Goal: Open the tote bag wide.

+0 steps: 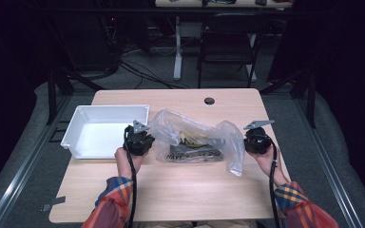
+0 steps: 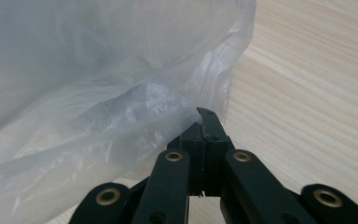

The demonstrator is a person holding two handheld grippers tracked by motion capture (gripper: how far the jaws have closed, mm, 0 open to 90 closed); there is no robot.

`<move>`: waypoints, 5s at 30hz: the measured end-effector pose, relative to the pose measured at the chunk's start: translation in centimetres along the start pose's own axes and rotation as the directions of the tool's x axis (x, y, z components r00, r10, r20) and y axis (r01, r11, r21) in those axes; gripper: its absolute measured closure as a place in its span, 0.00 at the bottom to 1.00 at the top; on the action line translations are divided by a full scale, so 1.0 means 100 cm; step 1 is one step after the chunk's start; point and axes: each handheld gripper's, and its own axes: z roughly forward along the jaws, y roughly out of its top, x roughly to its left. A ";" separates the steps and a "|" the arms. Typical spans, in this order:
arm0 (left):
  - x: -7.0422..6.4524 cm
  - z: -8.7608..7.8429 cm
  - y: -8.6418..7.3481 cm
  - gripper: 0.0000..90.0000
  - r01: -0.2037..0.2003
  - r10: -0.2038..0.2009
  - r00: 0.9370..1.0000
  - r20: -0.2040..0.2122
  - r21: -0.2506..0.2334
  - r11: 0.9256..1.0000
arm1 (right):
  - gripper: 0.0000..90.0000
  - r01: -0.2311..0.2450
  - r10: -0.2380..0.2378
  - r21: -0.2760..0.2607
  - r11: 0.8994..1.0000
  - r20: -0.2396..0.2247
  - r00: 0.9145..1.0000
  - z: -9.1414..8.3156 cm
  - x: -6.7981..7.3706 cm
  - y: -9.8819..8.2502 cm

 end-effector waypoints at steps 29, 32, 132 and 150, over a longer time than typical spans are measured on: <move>-0.006 0.008 -0.003 0.99 -0.053 0.053 0.999 0.010 0.062 0.997 | 0.69 0.015 -0.012 0.063 0.998 -0.036 0.999 -0.028 -0.018 -0.003; -0.007 0.008 -0.003 0.99 -0.059 0.058 0.998 0.010 0.064 0.996 | 0.65 0.005 -0.003 0.043 0.999 -0.041 0.999 -0.041 -0.021 -0.001; -0.007 -0.007 -0.047 1.00 -0.117 0.121 0.993 0.005 0.305 0.945 | 0.78 0.011 -0.013 0.062 0.998 0.037 0.999 0.004 0.004 0.007; -0.004 -0.006 -0.047 0.98 -0.117 0.118 0.993 0.014 0.303 0.946 | 0.33 0.200 -0.198 0.028 0.979 -0.054 0.979 -0.028 0.041 0.005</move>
